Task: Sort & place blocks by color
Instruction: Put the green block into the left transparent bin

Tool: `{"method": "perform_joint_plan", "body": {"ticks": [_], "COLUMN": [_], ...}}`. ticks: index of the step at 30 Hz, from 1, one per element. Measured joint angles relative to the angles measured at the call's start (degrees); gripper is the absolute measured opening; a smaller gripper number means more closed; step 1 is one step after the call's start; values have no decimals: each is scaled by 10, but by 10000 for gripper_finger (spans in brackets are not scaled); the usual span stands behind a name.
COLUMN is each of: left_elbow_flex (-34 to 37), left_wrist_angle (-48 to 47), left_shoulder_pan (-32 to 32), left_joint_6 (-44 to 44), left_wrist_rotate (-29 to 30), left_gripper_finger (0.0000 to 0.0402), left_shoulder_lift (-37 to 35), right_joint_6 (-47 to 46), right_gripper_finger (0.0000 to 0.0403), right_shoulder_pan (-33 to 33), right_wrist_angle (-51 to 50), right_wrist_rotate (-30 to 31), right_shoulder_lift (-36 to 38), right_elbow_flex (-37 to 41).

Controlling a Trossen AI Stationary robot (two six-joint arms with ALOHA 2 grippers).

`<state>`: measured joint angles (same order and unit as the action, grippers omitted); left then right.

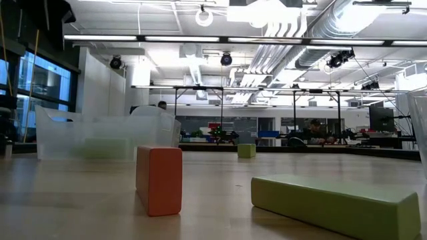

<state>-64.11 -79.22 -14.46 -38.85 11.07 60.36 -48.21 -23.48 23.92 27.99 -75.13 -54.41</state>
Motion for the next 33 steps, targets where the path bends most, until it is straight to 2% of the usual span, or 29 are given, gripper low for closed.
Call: {"method": "perform_joint_plan", "body": {"ticks": [5, 10, 18, 25, 33], "left_elbow_flex": [25, 33, 32, 32, 32], "left_wrist_angle": [10, 12, 24, 27, 27], "left_shoulder_pan": [0, 0, 0, 0, 0], "left_joint_6": [0, 0, 0, 0, 0], "left_wrist_rotate": [1, 0, 1, 1, 1], "left_gripper_finger": [241, 241, 241, 241, 241], "left_shoulder_lift": [-13, -18, -20, -20, -20], "right_joint_6": [-33, -53, -166, -222, -313], "right_gripper_finger": [217, 217, 217, 217, 217], "right_shoulder_pan": [0, 0, -6, -21, -42], "right_wrist_angle": [-91, -286, -559, -674, -715], "right_wrist_rotate": [-40, -94, -168, -217, -228], "right_shoulder_lift": [-55, -123, -241, -336, -393], "right_elbow_flex": [-70, -187, -359, -449, -461]}}
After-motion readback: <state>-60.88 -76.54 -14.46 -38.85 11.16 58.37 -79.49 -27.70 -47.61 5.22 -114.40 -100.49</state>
